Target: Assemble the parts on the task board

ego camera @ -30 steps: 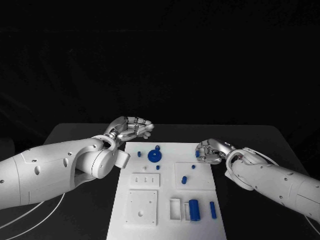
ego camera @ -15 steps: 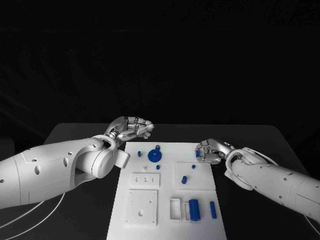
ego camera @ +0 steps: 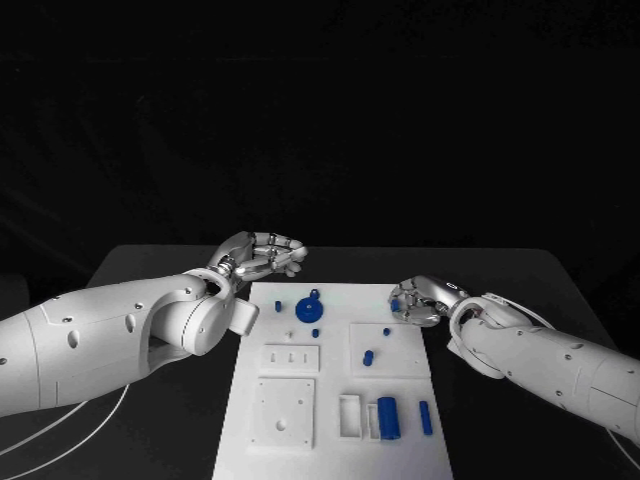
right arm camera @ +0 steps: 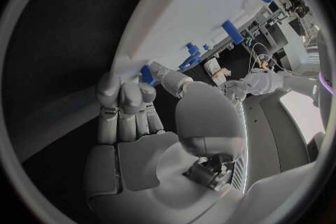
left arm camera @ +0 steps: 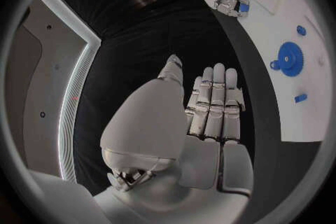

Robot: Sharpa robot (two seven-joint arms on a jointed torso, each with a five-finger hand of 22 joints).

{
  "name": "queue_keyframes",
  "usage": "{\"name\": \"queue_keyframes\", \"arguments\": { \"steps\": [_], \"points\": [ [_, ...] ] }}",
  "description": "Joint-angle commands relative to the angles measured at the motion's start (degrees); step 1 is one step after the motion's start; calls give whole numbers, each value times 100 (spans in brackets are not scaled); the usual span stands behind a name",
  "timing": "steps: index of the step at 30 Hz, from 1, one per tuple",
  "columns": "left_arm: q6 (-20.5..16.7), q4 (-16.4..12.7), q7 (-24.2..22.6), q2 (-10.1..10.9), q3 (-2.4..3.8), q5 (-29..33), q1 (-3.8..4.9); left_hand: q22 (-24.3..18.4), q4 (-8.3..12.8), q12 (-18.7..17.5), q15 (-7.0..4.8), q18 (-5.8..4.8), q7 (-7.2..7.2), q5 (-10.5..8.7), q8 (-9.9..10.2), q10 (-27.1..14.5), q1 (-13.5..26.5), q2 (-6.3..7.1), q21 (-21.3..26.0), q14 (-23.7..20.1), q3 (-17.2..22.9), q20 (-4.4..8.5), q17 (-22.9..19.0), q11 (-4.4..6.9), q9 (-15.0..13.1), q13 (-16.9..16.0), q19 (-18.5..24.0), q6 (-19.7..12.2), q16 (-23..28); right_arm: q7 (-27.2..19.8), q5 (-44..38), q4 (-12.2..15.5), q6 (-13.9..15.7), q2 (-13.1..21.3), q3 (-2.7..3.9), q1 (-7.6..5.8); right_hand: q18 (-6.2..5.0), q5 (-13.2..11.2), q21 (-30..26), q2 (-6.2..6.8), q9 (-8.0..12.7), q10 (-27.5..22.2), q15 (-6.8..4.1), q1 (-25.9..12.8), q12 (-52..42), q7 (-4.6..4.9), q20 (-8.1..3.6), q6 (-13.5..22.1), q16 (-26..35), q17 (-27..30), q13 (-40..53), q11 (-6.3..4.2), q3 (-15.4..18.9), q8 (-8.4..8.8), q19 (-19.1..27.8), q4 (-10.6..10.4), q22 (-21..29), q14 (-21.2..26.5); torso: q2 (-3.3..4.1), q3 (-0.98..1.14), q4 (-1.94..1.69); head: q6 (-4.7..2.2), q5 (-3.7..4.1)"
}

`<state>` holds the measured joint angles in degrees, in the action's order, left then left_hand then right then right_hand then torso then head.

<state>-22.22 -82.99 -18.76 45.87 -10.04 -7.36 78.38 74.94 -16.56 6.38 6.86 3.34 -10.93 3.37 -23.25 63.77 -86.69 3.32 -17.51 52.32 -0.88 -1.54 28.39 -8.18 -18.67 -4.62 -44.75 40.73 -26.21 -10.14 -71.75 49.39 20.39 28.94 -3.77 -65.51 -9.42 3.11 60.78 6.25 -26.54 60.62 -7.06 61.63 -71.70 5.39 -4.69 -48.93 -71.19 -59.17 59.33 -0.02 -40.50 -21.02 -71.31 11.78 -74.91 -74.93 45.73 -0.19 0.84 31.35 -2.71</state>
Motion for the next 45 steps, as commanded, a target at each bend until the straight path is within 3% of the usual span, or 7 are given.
{"name": "queue_keyframes", "arguments": {
  "steps": [1, 24, 30, 37, 45],
  "points": [
    [77, -24, -30, -2, 5, -24, 5, 53, -11, -21, 18, 100, -86, -6, 2, -29, 43, 1, 15, 16, 12, 23, 8, -28, 3, 8, -22, 9, 37, 111, -186, 35, 84, 2, 0, 4, -558, -30, 23, -58, -14, -66, -30, 5, -29, -25, -5, -995, 21, -11, 11, -118, -45, -32, 33, -9, -100, 1, 2, -2, 5, 8, -6],
    [99, -26, 30, 9, 5, -72, 5, 53, -14, -22, 18, 98, -85, -6, -1, -20, 46, -7, 16, 18, 17, 22, 15, -27, 1, 7, -21, 17, 42, 576, -215, 310, 452, 118, 1, -4, -558, -30, 62, -114, -72, 56, -71, -40, -56, -76, 4, -1115, 10, -27, 30, -167, -70, -98, -5, 117, -98, -25, 0, 4, 1, 27, 2],
    [124, -28, 141, 11, 6, -184, 6, 64, -14, 57, -7, 99, -21, -7, -64, 149, 121, -52, -4, 82, 31, 42, 57, 34, -27, -28, -52, 147, 20, 767, -372, 472, 497, 190, 2, -100, -558, -30, 73, -136, -79, 76, -73, -53, -53, -80, 8, -1127, 3, -32, 33, -171, -65, -103, -15, 165, -98, -31, -1, 2, 7, 23, 3],
    [371, 28, 640, -12, 7, -725, 15, 131, -19, 307, -221, 115, 157, -18, -210, 691, 437, -80, -265, 479, 19, 228, 277, 288, -82, -188, -387, 593, -307, 1109, -741, 892, 332, 305, 8, -328, -558, -30, 80, -138, -84, 88, -75, -54, -49, -83, 9, -1138, -2, -36, 34, -173, -72, -107, -22, 202, -98, -36, -8, 3, 11, -1, 9],
    [832, 226, 1467, -173, 9, -1390, 43, 154, -14, 763, -618, 122, 322, -33, -202, 1465, 882, 11, -984, 992, -24, 588, 771, 651, -98, -633, -876, 961, -1139, 1683, -1391, 1571, -257, 372, 8, -611, -558, -30, 82, -135, -86, 93, -74, -58, -47, -84, 10, -1143, -4, -37, 35, -174, -78, -109, -25, 212, -97, -37, -31, 2, 31, -73, -7]
  ]
}}
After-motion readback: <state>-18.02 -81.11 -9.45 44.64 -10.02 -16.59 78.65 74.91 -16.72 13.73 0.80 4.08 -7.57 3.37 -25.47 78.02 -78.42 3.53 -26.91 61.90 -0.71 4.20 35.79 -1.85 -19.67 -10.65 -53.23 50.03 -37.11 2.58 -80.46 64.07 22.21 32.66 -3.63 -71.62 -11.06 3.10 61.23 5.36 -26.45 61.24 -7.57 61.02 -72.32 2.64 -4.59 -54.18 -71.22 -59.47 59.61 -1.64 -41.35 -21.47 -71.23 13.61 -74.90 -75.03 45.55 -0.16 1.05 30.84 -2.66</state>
